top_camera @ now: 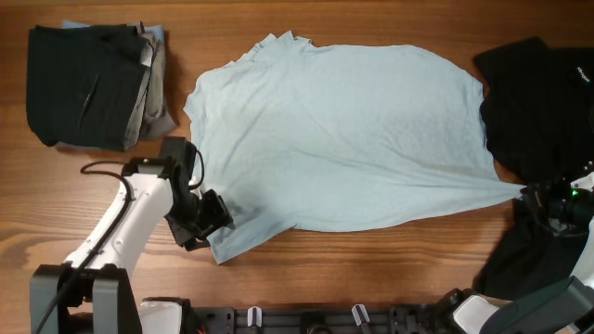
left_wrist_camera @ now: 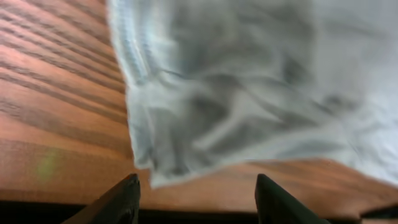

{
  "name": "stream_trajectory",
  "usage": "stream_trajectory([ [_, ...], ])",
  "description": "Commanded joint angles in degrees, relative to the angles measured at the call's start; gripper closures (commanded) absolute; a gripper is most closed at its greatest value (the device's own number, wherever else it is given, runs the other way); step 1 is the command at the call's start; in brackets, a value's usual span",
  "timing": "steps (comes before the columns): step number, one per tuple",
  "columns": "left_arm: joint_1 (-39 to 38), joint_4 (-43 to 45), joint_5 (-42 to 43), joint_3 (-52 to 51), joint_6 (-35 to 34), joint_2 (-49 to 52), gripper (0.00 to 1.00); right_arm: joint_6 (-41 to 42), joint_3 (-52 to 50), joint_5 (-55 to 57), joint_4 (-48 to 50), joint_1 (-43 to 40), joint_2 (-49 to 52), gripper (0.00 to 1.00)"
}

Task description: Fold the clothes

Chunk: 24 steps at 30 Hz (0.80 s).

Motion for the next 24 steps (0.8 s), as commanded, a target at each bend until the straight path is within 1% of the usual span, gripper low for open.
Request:
stream_trajectory([
  [1, 3.19, 2.51, -1.84, -3.39, -5.99, -0.39, 0.41, 0.2, 0.61, -1.14, 0.13, 0.2, -0.68, 0.95],
  [2, 4.39, 2.84, -1.88, -3.8, -5.95, -0.39, 0.42, 0.2, 0.61, -1.14, 0.13, 0.2, -0.68, 0.95],
  [5, 7.17, 4.37, -1.77, -4.98, -5.51, -0.39, 0.53, 0.24, 0.61, -1.14, 0.17, 0.2, -0.68, 0.95],
  [6, 7.67, 5.01, -1.33, -5.4, -5.46, -0.39, 0.54, 0.26, 0.61, -1.14, 0.17, 0.2, -0.68, 0.95],
  [7, 7.74, 5.49, -0.81, -5.64, -5.31, -0.39, 0.53, 0.22, 0.61, -1.14, 0.17, 0.2, -0.68, 0.95],
  [9, 7.5, 6.97, 0.79, -6.16, -5.29, -0.39, 0.46, 0.24, 0.61, -1.14, 0.17, 0.2, -0.68, 0.95],
  [12, 6.64, 8.85, 0.28, -6.99, -5.25, -0.39, 0.45, 0.26, 0.61, -1.14, 0.2, 0.2, -0.68, 0.95],
  [13, 6.36, 9.9, 0.26, -7.54, -5.27, -0.35, 0.47, 0.26, 0.61, -1.14, 0.2, 0.2, -0.68, 0.95],
  [15, 6.08, 12.0, 0.28, -8.94, -5.33, -0.35, 0.53, 0.24, 0.61, -1.14, 0.17, 0.2, -0.68, 0.95],
  [18, 6.1, 14.32, 0.09, -11.39, -5.33, -0.35, 0.67, 0.26, 0.61, -1.14, 0.17, 0.2, -0.68, 0.95],
  [20, 6.1, 15.23, 0.09, -12.17, -5.31, -0.35, 0.71, 0.26, 0.61, -1.14, 0.17, 0.2, -0.68, 0.95],
  [22, 6.1, 16.06, 0.07, -12.44, -5.27, -0.35, 0.84, 0.24, 0.61, -1.14, 0.17, 0.2, -0.68, 0.95],
  [23, 6.1, 16.7, 0.11, -12.44, -5.25, -0.35, 0.94, 0.24, 0.61, -1.16, 0.17, 0.2, -0.68, 0.95],
  [24, 6.1, 16.9, 0.11, -12.41, -5.2, -0.35, 0.96, 0.24, 0.61, -1.16, 0.17, 0.2, -0.68, 0.95],
])
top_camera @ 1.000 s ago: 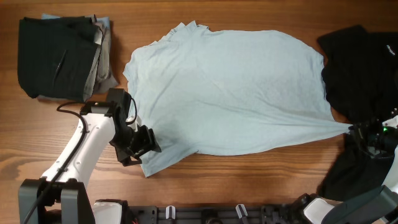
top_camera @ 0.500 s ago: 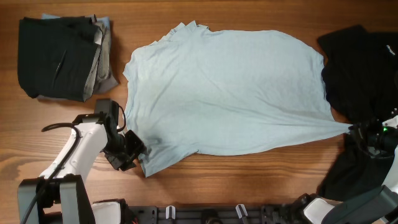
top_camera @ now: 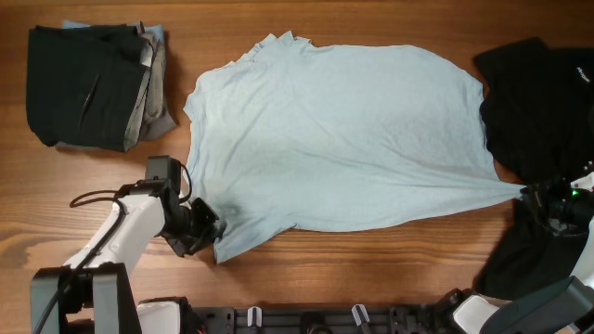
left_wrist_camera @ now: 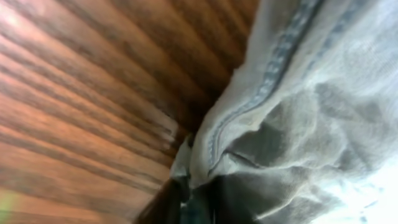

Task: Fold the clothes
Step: 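Lift both hem corners and fold the bottom up toward the collar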

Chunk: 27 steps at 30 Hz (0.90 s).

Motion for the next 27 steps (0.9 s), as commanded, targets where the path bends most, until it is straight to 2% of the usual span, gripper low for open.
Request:
stream_trajectory([
  [1, -0.2, 2.03, -0.9, -1.68, 1.42, 0.48, 0.96, 0.11, 0.63, -1.14, 0.13, 0.2, -0.68, 0.95],
  [7, 3.43, -4.35, -1.25, 2.49, 7.45, 0.44, 0.96, 0.11, 0.85, -1.11, -0.35, 0.2, -0.92, 0.95],
  [13, 8.55, -12.59, -5.46, 10.75, 11.02, 0.31, 0.96, 0.07, 1.18, -1.09, -2.54, 0.2, -1.9, 0.96],
  [18, 9.01, -12.81, -5.46, 14.36, 11.23, 0.33, 0.96, -1.66, 1.18, -1.16, -3.5, 0.2, -2.14, 0.95],
  [22, 9.01, -12.79, -4.74, 15.43, 12.31, 0.33, 0.96, -5.86, 1.18, -5.81, -2.95, 0.24, -2.14, 0.96],
  [27, 9.01, -10.23, -2.82, 16.33, 12.48, 0.33, 0.96, -5.49, 1.18, -11.89, 2.56, 1.36, -2.14, 0.96],
])
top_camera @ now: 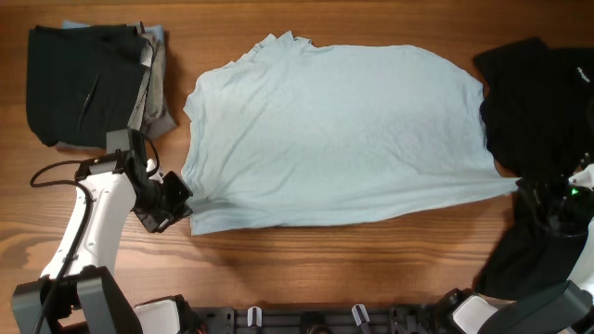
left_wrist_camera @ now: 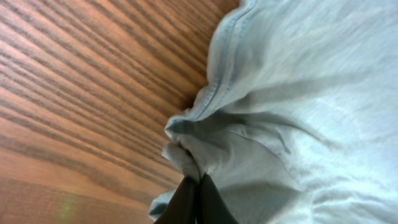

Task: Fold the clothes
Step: 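Lift both hem corners and fold the bottom up toward the collar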

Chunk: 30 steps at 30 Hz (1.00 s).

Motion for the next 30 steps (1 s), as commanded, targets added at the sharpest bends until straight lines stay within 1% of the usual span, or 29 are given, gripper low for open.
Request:
stream_trajectory([
  [1, 0.37, 2.58, 1.99, 2.62, 1.53, 0.15, 0.96, 0.55, 1.09, -4.79, 3.19, 2.01, -1.11, 0.96],
  [4, 0.37, 4.76, 3.02, 3.37, 1.64, 0.15, 0.96, 3.56, 1.01, -3.87, 5.77, 4.17, -1.11, 0.96],
  [9, 0.31, 11.76, 7.04, 3.37, 2.8, 0.15, 0.96, 12.24, 1.01, 4.13, 7.82, 6.97, -1.09, 0.96],
  [11, 0.31, 13.86, 7.3, 3.37, 2.82, 0.15, 0.96, 13.7, 1.01, 6.29, 8.59, 7.23, -1.09, 0.96],
  [18, 0.31, 18.78, 7.28, 3.37, 2.8, 0.15, 0.96, 13.42, 0.98, 7.72, 13.46, 7.23, 0.02, 0.96],
  [23, 0.31, 20.5, 7.26, 3.37, 2.82, 0.17, 0.96, 13.31, 0.9, 7.67, 15.39, 7.48, 1.9, 0.96],
  [30, 0.31, 22.36, 7.28, 3.37, 2.82, 0.17, 0.96, 11.91, 0.9, 7.52, 17.51, 9.86, 4.68, 0.96],
])
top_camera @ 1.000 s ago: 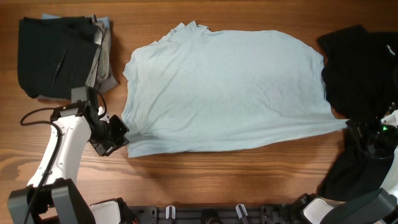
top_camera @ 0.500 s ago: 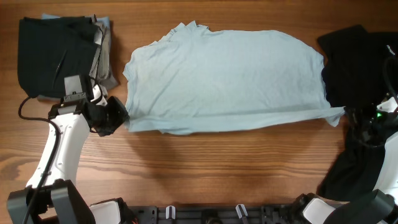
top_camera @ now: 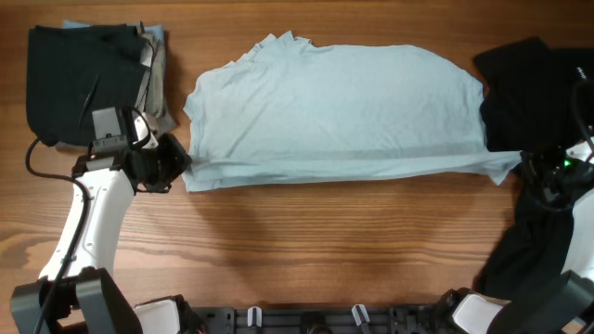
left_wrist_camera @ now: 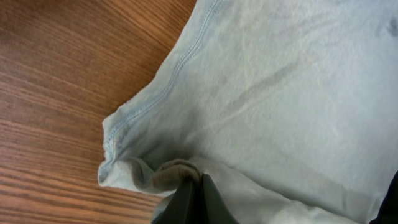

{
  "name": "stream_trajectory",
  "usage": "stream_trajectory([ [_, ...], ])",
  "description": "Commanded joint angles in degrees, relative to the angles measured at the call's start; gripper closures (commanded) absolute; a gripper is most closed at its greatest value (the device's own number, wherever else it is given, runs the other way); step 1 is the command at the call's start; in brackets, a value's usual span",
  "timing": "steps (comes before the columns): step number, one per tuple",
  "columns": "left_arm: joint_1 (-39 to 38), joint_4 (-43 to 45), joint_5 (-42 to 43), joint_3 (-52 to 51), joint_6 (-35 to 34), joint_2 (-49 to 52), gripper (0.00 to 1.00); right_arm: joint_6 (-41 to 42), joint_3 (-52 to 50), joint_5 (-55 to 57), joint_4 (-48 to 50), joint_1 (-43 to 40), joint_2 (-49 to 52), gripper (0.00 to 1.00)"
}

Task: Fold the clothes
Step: 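Lift both hem corners and fold the bottom up toward the collar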

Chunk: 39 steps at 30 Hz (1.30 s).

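Observation:
A light blue T-shirt [top_camera: 334,102] lies spread on the wooden table [top_camera: 325,250], collar at the far edge. Its near hem is lifted and drawn into a taut band across the shirt's middle. My left gripper [top_camera: 183,162] holds the hem's left corner; in the left wrist view it [left_wrist_camera: 194,182] is shut on a bunched fold of the shirt [left_wrist_camera: 280,93]. My right gripper [top_camera: 526,168] is at the hem's right corner, the cloth stretched to it, its fingers dark against black cloth.
A folded stack of dark and grey clothes [top_camera: 88,83] sits at the far left, close to my left arm. A heap of black clothing [top_camera: 538,102] covers the right side, under and around my right arm.
Both grippers have moved toward the far edge with the hem's corners. The hem, which lay near the front, now runs across the shirt's middle, over the lower part.
My left gripper stood open at the shirt's near left corner, while the right held the right corner stretched out. Then the left was shut on that corner. It had then drawn the corner left, straightening the hem. Now both hold the hem farther back, over the shirt.

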Motion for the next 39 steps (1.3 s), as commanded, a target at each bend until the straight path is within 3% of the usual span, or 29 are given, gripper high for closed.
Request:
stream_trajectory([
  [1, 0.31, 1.01, 0.44, 1.05, 1.16, 0.17, 0.96, -0.59, 0.9, 1.11, 1.49, 1.25, 1.99, 0.96],
  [12, 0.15, 3.89, 0.44, 1.05, 1.38, 0.17, 0.96, 0.42, 0.9, 10.69, -0.13, 1.25, 4.39, 0.96],
  [16, 0.15, 4.0, 0.44, 1.05, 1.38, 0.17, 0.96, -6.29, 0.9, 4.81, 2.69, 1.27, 4.39, 0.96],
  [19, 0.15, 4.17, 0.44, 1.05, 1.38, 0.17, 0.96, -6.54, 0.9, -0.46, 4.57, 1.36, 4.39, 0.96],
  [29, 0.07, 4.61, 0.42, 1.05, 1.38, 0.24, 0.96, -6.45, 0.87, -0.68, 5.49, 3.93, 4.42, 0.95],
  [39, -3.87, 6.75, -7.26, 1.05, 1.38, 0.28, 0.96, -0.13, 0.79, 5.35, 11.98, 8.13, 8.07, 0.94],
])
